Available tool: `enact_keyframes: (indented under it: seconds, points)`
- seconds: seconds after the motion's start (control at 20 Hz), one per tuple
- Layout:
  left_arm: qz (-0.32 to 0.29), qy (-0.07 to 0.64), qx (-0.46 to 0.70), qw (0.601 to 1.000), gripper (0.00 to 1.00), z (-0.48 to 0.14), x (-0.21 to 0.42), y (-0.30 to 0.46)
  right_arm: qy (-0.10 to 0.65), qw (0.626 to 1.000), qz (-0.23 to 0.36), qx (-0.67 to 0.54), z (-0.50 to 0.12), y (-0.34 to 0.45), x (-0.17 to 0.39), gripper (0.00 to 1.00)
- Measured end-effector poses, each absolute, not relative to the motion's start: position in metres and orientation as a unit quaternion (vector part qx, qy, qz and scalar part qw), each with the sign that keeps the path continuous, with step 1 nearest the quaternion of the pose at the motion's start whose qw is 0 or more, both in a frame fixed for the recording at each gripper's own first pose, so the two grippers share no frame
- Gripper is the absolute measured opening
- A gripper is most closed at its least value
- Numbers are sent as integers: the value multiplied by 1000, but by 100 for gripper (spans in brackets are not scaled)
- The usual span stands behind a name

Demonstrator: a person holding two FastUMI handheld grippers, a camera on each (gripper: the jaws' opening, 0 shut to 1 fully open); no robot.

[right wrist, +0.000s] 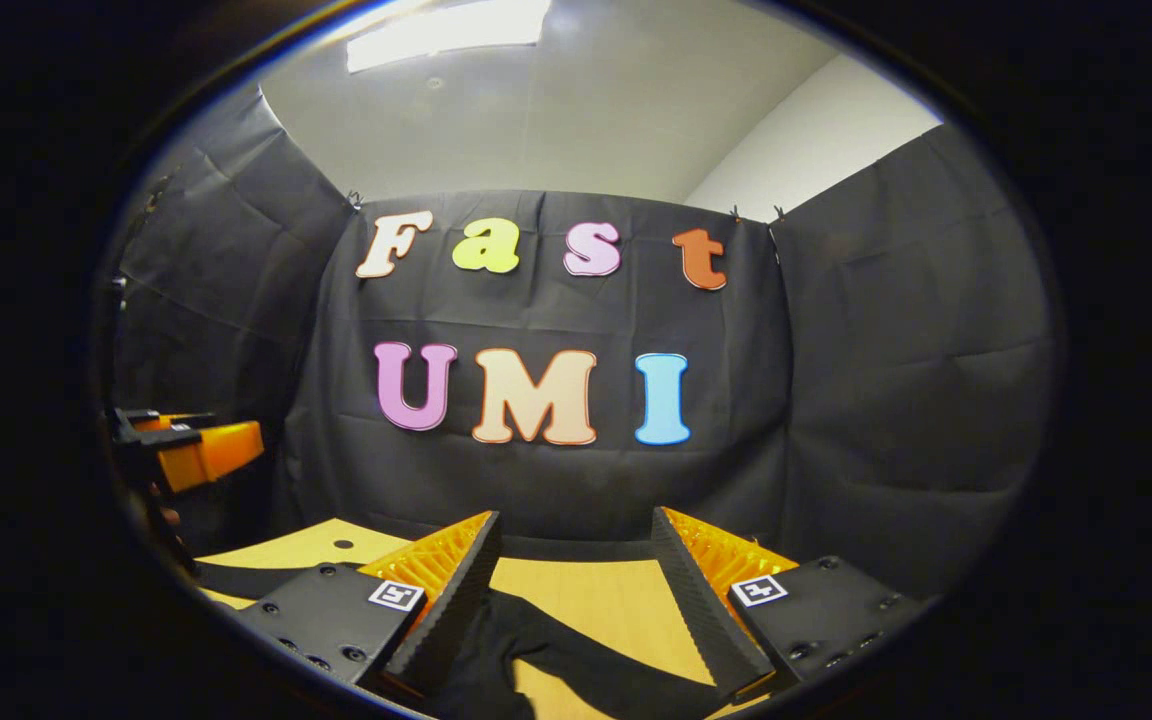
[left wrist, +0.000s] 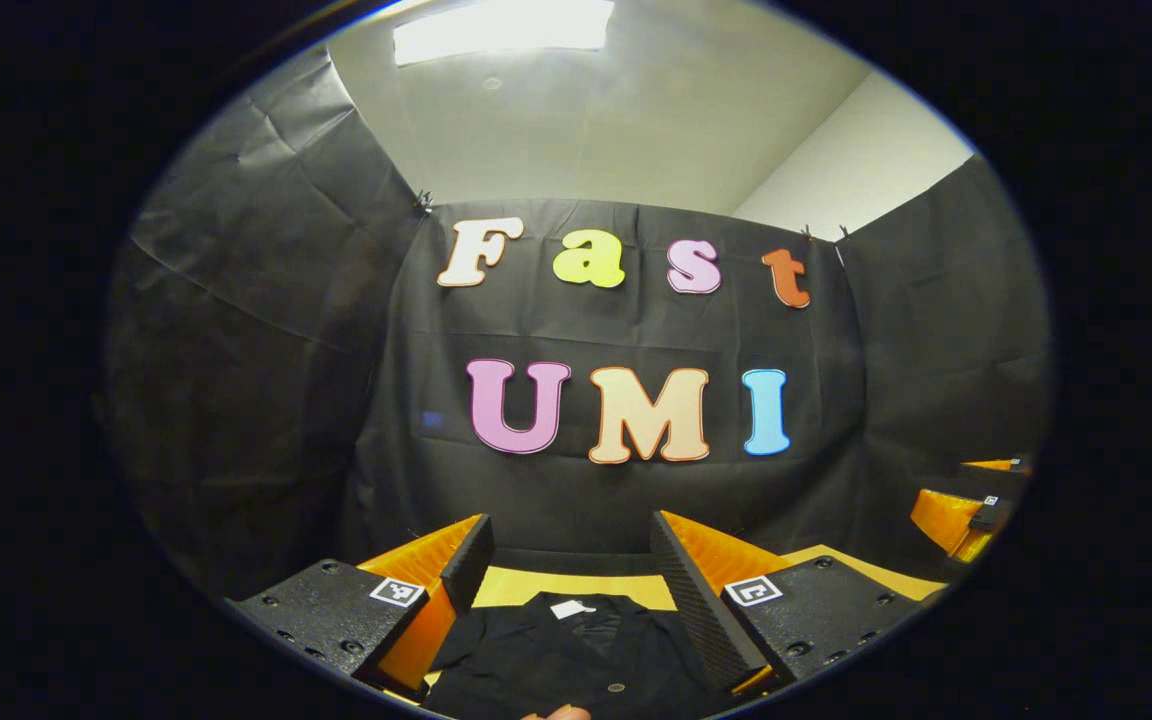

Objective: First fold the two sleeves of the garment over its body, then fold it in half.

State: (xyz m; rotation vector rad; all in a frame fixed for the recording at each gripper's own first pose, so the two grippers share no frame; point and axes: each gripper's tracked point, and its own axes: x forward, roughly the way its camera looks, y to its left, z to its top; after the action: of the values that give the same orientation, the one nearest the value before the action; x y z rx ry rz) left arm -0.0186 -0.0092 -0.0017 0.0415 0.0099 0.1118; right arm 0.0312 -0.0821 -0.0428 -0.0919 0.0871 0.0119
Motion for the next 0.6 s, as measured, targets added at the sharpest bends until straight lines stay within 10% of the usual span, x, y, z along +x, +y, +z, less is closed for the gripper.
enact_keyframes:
  seconds: [0.6]
  points:
    - [93, 17, 53, 994, 92, -14, -5, -51, 158, 984, -28, -82, -147, -216, 66, 95]
